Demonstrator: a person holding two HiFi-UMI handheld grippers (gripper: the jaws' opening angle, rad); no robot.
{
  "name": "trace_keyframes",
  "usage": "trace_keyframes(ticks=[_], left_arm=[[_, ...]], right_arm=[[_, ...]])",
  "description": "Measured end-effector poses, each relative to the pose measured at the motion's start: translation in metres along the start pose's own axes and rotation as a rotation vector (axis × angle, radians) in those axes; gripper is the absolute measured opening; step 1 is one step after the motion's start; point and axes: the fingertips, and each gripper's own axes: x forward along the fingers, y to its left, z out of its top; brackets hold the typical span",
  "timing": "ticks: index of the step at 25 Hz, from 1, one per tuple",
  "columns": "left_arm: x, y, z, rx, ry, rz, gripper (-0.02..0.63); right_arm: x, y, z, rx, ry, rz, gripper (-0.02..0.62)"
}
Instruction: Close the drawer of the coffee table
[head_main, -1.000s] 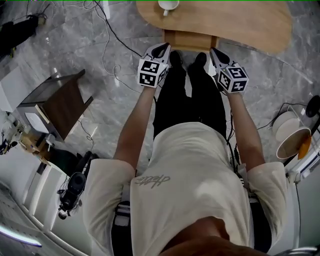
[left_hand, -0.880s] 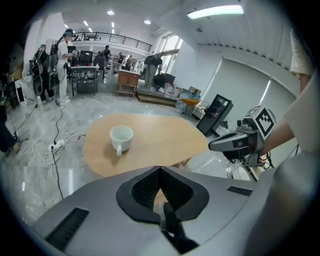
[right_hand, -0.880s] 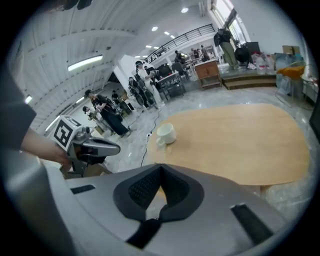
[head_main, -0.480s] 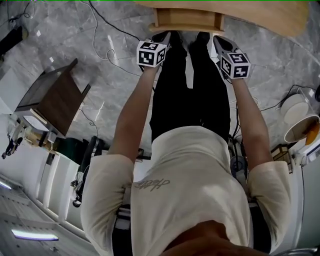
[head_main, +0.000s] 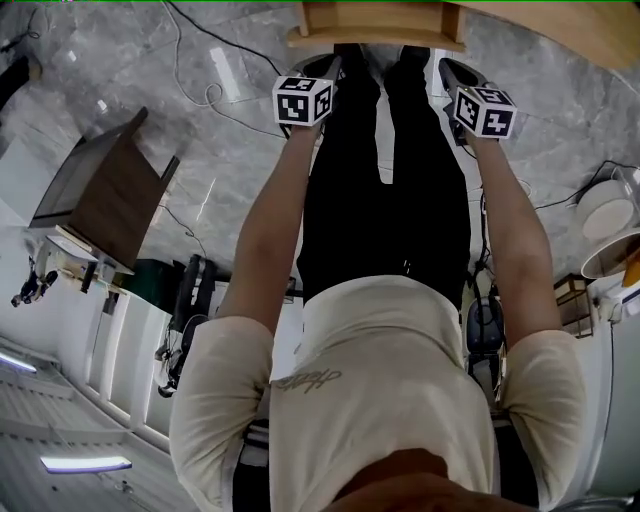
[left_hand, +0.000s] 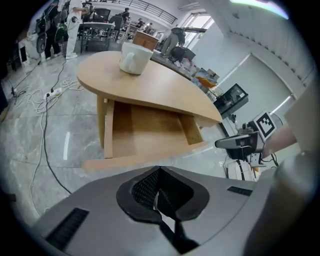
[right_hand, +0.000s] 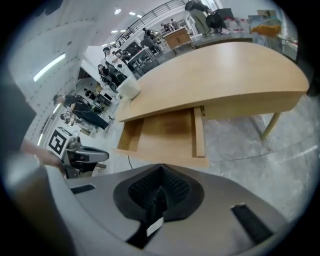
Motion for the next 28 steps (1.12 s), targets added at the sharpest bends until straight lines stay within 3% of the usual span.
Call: trace_keyframes(ticks=[5, 11, 15, 21, 28], left_arm=[[0.036, 0.015, -0.018, 0.011, -0.006, -0.008, 0.005], [0.072, 0.031, -0.035, -0.014, 0.019, -0.021, 0.005], [0.084, 0.034, -0.037, -0.018, 0.021, -0.027, 0.005], [0.093, 0.043, -0.031, -0.049, 0.004, -0.006, 0.005], [0.095, 0.044, -0.018, -0.026, -0.003, 0.005, 0.005]], right_arm=[[0.039, -0.013, -0.014, -0.022, 0.054, 0.001, -0.006], [0.077, -0.03, -0.037, 0.07, 0.117, -0.016, -0.006], [0.088, -0.035, -0.051, 0.061, 0.151, -0.012, -0.006], [0.095, -0.04, -0.035, 0.073, 0.101, 0.0, -0.006], [0.099, -0.035, -0.025, 0.074, 0.08, 0.019, -0.006]])
